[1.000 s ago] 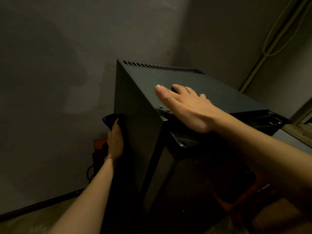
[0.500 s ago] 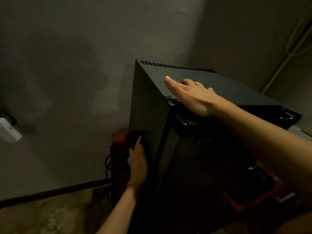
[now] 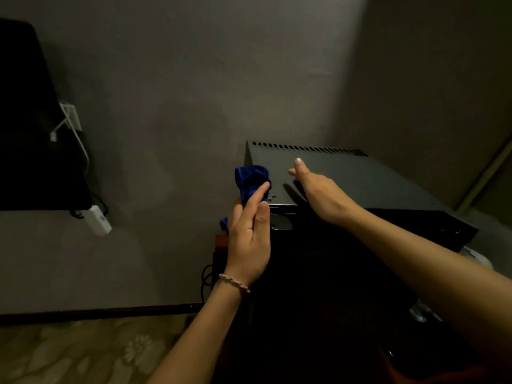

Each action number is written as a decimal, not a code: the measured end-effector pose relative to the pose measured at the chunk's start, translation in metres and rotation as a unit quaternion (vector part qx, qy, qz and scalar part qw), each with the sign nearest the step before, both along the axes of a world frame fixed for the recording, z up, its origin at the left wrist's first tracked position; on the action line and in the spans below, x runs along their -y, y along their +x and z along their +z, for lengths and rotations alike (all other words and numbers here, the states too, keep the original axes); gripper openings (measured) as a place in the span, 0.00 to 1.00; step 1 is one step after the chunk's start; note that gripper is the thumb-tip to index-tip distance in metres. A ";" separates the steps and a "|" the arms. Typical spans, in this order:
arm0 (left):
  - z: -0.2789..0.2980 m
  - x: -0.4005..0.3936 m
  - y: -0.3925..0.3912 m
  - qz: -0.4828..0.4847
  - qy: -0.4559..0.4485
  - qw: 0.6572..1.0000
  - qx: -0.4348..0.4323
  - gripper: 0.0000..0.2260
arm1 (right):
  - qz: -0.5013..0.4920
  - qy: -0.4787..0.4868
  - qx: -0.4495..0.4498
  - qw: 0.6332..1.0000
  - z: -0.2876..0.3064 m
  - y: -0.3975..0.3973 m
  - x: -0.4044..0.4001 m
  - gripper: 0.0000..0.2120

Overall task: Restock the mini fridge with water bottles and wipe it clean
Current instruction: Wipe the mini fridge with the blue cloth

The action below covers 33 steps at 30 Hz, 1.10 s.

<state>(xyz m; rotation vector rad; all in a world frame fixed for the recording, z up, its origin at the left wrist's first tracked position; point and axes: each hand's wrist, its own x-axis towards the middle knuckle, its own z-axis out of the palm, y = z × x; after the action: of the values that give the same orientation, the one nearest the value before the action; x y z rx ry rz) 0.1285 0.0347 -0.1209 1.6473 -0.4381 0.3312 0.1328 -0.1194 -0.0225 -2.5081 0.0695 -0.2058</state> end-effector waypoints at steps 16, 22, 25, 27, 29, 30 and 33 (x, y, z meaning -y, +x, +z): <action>0.081 0.045 -0.057 0.116 0.489 0.851 0.148 0.21 | 0.180 -0.204 -0.070 0.960 0.021 -0.082 0.115 0.40; 0.081 0.067 -0.100 0.107 0.399 0.890 0.191 0.23 | 0.137 -0.238 -0.111 0.955 0.003 -0.148 0.165 0.42; 0.074 0.102 -0.129 0.071 0.385 0.900 0.193 0.20 | 0.100 -0.233 -0.133 0.958 -0.007 -0.192 0.181 0.45; 0.064 0.132 -0.147 0.046 0.373 0.912 0.165 0.20 | 0.079 -0.231 -0.142 0.959 -0.012 -0.222 0.195 0.45; 0.052 0.162 -0.167 0.024 0.358 0.923 0.142 0.19 | 0.059 -0.234 -0.146 0.959 -0.014 -0.252 0.213 0.45; 0.046 0.176 -0.176 0.012 0.349 0.927 0.134 0.18 | 0.050 -0.233 -0.149 0.960 -0.016 -0.266 0.221 0.45; 0.028 0.223 -0.206 -0.020 0.330 0.934 0.135 0.16 | 0.020 -0.209 -0.175 0.962 -0.023 -0.311 0.254 0.48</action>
<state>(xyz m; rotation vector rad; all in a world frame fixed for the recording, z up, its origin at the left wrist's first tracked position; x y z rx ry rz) -0.0774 -0.1881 -0.0934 2.2520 -0.8562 0.4099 -0.1786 -0.3729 -0.0456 -2.9380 0.1288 0.2740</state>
